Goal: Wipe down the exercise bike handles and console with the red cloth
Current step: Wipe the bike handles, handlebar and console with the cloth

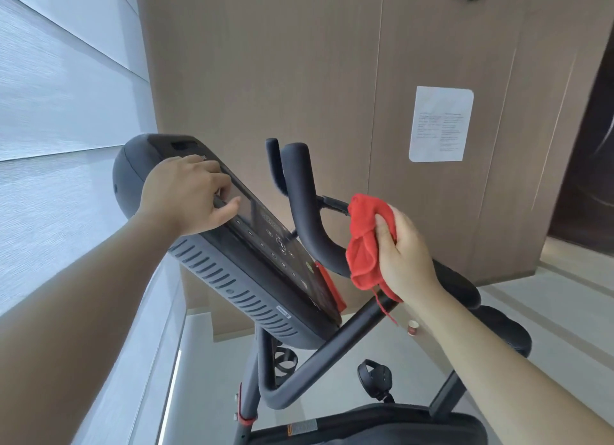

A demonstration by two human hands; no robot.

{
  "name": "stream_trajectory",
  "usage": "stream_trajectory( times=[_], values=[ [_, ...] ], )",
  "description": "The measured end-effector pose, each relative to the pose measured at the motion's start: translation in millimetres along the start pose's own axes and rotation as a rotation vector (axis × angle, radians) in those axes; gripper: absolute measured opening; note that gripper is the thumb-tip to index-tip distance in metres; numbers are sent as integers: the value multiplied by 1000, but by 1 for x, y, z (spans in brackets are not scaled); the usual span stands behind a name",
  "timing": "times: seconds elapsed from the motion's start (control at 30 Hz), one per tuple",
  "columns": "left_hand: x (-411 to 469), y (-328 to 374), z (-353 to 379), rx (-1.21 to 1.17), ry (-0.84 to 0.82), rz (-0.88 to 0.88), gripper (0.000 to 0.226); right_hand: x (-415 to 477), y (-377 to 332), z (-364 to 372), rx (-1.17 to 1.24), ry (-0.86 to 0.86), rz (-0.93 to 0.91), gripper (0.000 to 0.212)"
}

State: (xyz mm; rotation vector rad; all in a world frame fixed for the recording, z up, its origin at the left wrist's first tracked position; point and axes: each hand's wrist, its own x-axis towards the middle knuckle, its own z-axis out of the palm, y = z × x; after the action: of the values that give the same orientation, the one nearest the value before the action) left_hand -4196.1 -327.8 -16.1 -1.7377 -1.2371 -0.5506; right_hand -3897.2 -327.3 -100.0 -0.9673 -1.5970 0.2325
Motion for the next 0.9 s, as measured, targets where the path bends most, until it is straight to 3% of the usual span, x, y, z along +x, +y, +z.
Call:
stream_trajectory(
  times=[0.1, 0.17, 0.27, 0.4, 0.53, 0.7, 0.9],
  values=[
    [-1, -3, 0, -1, -30, 30, 35, -9, -3, 23, -255, -173, -62, 36],
    [-2, -5, 1, -16, -39, 55, 32, -17, 4, 30, -386, -189, -91, 37],
    [-1, -9, 5, -44, -49, 76, 31, -19, 3, 30, -336, -173, -44, 41],
    [-1, -14, 13, -72, -56, 112, 33, -17, -26, 42, -162, -4, 55, 30],
    [-2, -16, 18, -82, -16, 139, 37, 12, -77, 59, -105, 226, 7, 31],
    [-4, -17, 18, -120, 72, 170, 38, 10, -78, 97, -277, 228, 17, 48],
    [-4, -14, 18, -73, 71, 177, 41, -13, -75, 80, -354, 234, 93, 39]
  ],
)
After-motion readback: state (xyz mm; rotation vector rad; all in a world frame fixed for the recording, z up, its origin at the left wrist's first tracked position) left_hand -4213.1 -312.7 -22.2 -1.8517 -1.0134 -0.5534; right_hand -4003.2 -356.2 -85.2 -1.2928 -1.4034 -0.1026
